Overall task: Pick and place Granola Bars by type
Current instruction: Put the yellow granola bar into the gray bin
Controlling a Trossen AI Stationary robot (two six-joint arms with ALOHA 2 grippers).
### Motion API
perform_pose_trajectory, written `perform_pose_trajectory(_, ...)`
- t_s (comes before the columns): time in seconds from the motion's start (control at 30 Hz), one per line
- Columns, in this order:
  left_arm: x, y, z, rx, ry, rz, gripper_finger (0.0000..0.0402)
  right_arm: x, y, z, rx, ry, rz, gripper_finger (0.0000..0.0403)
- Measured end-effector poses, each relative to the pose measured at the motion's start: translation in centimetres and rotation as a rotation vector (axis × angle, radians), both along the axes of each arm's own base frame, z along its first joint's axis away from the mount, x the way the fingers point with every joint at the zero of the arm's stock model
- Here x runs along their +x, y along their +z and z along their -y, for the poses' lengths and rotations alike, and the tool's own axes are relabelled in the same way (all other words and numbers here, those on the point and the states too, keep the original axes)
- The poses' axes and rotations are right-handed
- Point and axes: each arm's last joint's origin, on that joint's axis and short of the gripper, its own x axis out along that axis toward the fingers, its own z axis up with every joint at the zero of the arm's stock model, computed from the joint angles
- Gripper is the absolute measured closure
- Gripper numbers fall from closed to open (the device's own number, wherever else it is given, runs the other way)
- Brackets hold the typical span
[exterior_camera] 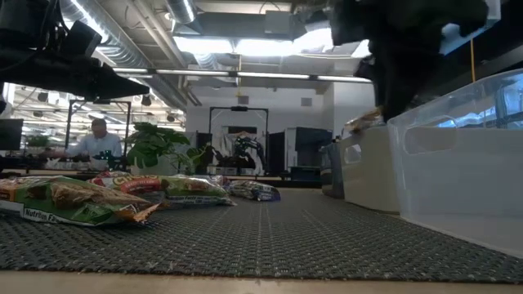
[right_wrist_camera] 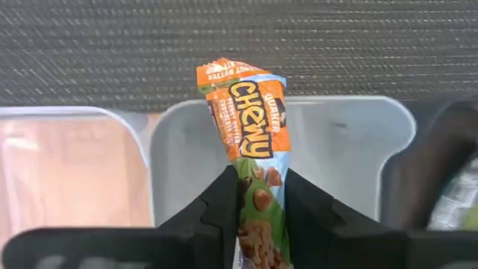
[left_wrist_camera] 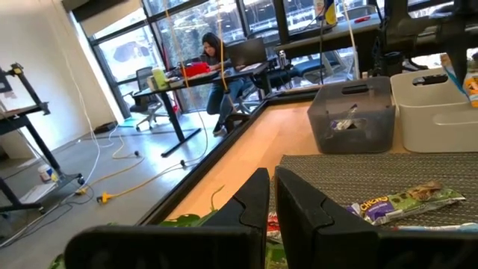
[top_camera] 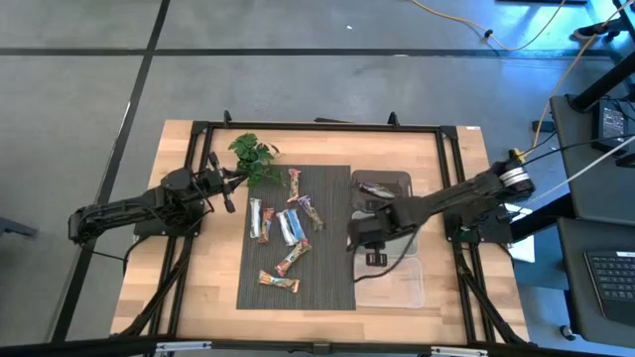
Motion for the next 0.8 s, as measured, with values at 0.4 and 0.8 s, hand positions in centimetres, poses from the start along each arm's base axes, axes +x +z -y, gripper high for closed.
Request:
perform_pose_trajectory(0.4,0.0,0.0,0.0,0.001,0.003,-0.001,0.0384,-5.8,-4.7,1.8,0.038,-0.084,0.119,0.0311)
perform_pose_trajectory(0.8,0.0,-0.1,0.0,-0.001,0.004,-0.007,0.0384,-6.4,-6.6,1.9,0.049,-0.083,0.136,0.0311)
